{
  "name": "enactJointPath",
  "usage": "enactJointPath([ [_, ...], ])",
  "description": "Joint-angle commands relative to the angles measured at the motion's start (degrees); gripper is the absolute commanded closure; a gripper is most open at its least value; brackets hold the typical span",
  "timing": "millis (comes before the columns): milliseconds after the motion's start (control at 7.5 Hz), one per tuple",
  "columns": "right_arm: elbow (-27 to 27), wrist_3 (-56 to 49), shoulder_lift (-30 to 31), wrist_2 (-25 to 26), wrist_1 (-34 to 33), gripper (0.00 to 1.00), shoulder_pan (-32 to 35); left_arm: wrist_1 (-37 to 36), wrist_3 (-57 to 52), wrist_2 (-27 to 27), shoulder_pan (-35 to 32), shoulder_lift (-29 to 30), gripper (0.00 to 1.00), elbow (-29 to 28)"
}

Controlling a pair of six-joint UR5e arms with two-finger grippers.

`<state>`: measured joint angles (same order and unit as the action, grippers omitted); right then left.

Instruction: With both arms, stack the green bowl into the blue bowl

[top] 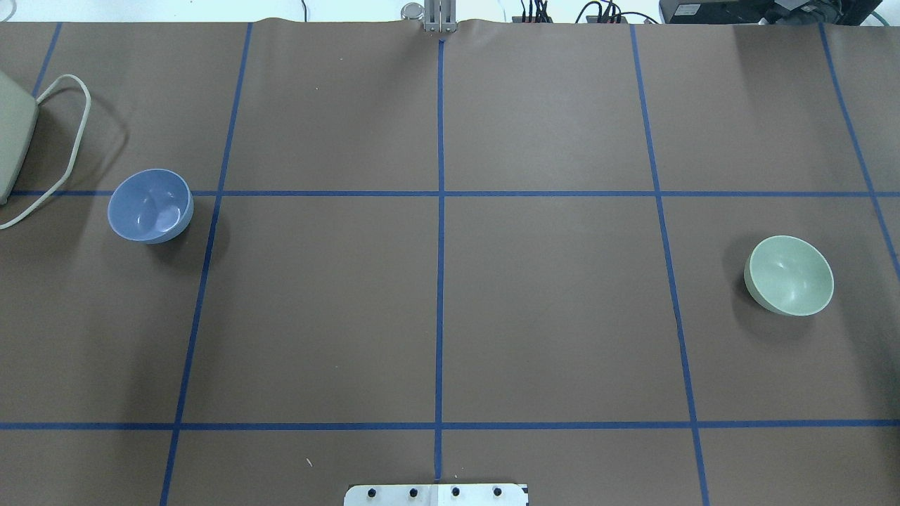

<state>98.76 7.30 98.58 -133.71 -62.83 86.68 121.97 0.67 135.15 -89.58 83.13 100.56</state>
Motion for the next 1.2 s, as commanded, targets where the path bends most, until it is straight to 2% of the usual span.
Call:
enactJointPath([
  [0,0.0,4.4,-5.5,-3.1,0.2,0.0,-4.4,1.6,3.7,0.2,1.3,2.4,0.02,0.2],
  [267,1.8,14.9,-7.8,-1.0,0.3,0.0,-11.0,1.6,24.1,-0.5,9.7,3.7,0.01,0.2],
  [400,3.4,21.3,-8.2,1.8,0.3,0.0,-14.3,1.5,31.1,-1.3,14.6,5.2,0.01,-0.5],
  [667,4.9,30.6,-9.6,8.6,0.3,0.0,-21.0,2.0,37.4,-11.9,23.9,7.4,0.02,-4.1],
  [800,4.9,30.6,-9.5,8.7,0.4,0.0,-21.1,2.1,38.6,-13.1,25.6,11.1,0.02,-7.7],
  [1067,4.9,30.6,-9.3,8.8,0.6,0.0,-21.2,5.9,38.7,-14.4,28.0,13.5,0.08,-12.4],
])
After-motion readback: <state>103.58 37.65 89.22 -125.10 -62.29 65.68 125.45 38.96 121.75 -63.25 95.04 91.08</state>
